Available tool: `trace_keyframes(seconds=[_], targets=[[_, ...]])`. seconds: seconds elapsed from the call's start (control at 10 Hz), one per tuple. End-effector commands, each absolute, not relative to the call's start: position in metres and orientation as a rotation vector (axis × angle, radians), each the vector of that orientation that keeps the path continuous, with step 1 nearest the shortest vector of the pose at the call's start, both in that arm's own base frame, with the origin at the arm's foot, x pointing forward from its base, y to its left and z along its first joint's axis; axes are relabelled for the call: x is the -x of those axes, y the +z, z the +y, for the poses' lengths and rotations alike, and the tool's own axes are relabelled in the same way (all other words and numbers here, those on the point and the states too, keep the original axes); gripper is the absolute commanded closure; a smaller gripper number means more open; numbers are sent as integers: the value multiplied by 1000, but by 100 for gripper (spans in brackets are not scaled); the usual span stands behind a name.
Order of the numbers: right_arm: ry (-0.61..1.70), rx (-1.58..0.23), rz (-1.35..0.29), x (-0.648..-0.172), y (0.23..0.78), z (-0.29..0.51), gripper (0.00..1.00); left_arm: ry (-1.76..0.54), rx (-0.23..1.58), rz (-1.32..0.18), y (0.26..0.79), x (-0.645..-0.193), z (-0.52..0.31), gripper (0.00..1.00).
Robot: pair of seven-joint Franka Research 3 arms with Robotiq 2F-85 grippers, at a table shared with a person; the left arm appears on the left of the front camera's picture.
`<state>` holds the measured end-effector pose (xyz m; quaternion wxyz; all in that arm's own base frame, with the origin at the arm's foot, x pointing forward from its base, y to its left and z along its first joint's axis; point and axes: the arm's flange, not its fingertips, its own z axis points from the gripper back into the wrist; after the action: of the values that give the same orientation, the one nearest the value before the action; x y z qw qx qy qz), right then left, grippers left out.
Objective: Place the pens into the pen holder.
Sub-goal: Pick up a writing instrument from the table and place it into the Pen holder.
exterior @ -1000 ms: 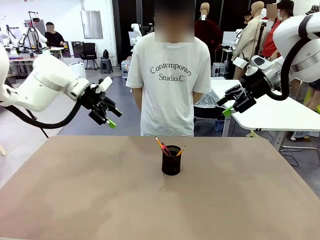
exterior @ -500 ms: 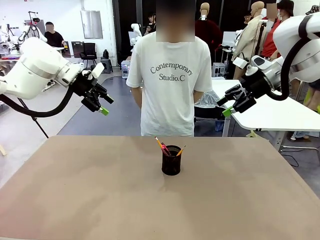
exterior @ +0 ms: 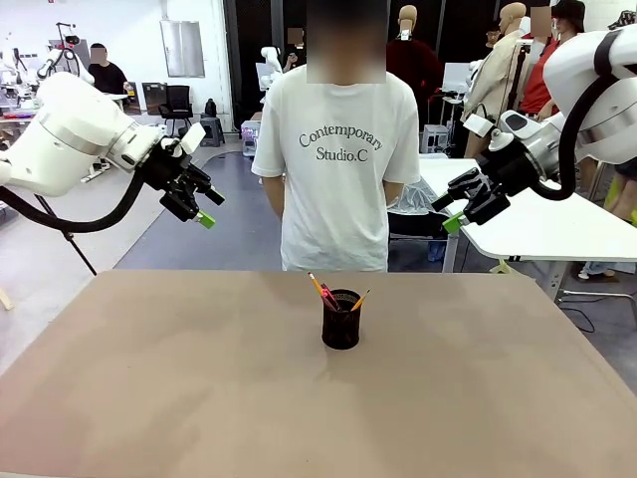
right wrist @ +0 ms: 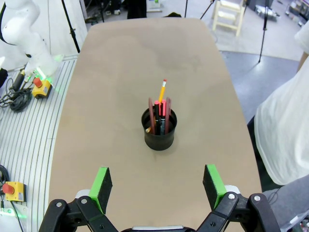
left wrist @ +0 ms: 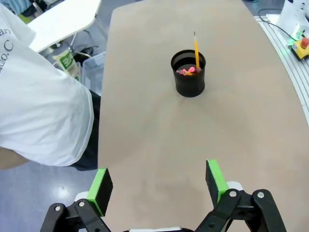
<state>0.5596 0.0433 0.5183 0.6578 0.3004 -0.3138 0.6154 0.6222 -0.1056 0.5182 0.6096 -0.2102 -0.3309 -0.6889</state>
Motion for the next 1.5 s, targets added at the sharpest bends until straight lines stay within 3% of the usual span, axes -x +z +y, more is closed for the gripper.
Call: trace_keyframes(seconds=[0.0,1.4], targets=[[1397,-678,-712,-559,520,44,0,-1590,484,-765,518,-622,-105,0],[1397,-678,-712,-559,520,44,0,-1590,484,-765,518,-622,-105,0]])
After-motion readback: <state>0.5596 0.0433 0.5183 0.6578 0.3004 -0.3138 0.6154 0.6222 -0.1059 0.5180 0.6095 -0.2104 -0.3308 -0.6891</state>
